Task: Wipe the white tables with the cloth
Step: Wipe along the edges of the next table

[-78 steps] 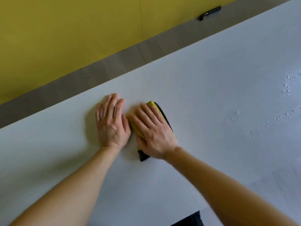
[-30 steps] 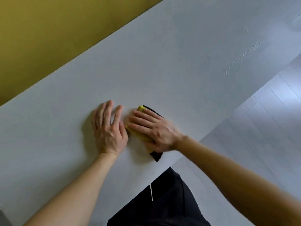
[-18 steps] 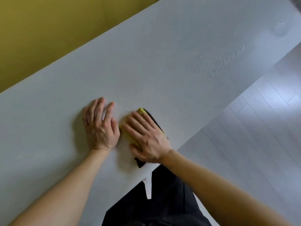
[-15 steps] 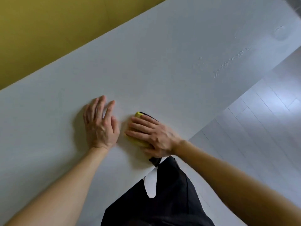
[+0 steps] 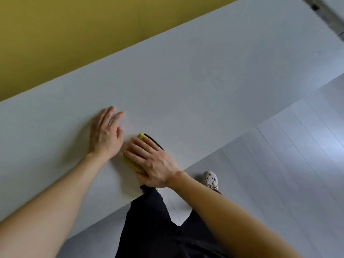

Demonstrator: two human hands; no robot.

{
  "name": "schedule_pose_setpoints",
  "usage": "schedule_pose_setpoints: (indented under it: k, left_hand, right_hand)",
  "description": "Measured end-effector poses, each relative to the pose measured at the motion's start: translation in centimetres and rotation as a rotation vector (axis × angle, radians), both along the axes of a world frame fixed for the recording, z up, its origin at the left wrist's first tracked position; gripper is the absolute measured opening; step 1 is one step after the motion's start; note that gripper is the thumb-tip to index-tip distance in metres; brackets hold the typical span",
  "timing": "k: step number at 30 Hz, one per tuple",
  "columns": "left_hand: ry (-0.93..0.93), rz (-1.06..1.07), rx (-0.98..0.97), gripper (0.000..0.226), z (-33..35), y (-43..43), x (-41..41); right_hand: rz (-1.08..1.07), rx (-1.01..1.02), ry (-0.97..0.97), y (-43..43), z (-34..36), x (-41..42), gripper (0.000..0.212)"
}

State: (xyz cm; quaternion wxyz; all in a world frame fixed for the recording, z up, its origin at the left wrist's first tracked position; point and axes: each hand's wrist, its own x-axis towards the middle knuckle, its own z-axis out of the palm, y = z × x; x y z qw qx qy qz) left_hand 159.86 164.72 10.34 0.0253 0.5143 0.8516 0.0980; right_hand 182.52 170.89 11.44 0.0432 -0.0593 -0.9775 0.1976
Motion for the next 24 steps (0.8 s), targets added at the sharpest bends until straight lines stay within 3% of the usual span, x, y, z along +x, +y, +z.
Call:
schedule_pose_setpoints:
  k: [3, 8, 11, 12, 13, 16, 18, 20, 22, 24]
  left_hand:
    - [0.000, 0.105, -0.019, 0.056, 0.6, 0.9, 2.7]
    - [-0.028, 0.154, -0.038, 0.059, 1.3, 2.8, 10.7]
    - [-0.085, 0.215, -0.089, 0.071, 2.1, 5.5, 14.3]
    - [-0.118, 0.246, -0.118, 0.077, 2.6, 6.8, 15.1]
    - [-0.161, 0.286, -0.157, 0.085, 3.2, 8.2, 15.5]
    - [-0.322, 0.386, -0.375, 0.130, 4.7, 12.2, 14.9]
    - [-0.367, 0.403, -0.541, 0.147, 5.3, 13.9, 14.0]
    - [-0.358, 0.410, -0.612, 0.150, 5.4, 14.7, 13.5]
    - [-0.315, 0.426, -0.627, 0.151, 5.6, 15.0, 13.5]
    - [-0.301, 0.435, -0.613, 0.152, 5.4, 14.8, 13.5]
  right_hand:
    - [0.014, 0.040, -0.049, 9.0, -1.2, 5.5, 0.081]
    - [-0.500, 0.071, -0.104, 26.5, -0.7, 17.0, 0.080]
    - [-0.830, 0.044, -0.114, 24.7, -0.4, 15.1, 0.083]
    - [-0.848, 0.048, -0.112, 22.2, -0.4, 13.9, 0.085]
    - [-0.751, 0.047, -0.103, 19.7, -0.4, 12.9, 0.085]
    - [-0.077, 0.071, -0.067, 15.8, -0.7, 12.9, 0.079]
    - [0.332, 0.120, -0.065, 19.1, -1.0, 13.6, 0.078]
    - [0.584, 0.192, -0.120, 25.4, -1.4, 13.0, 0.080]
    - [0.532, 0.269, -0.173, 32.9, -1.3, 10.9, 0.080]
    - [0.223, 0.295, -0.144, 40.3, -0.8, 7.6, 0.080]
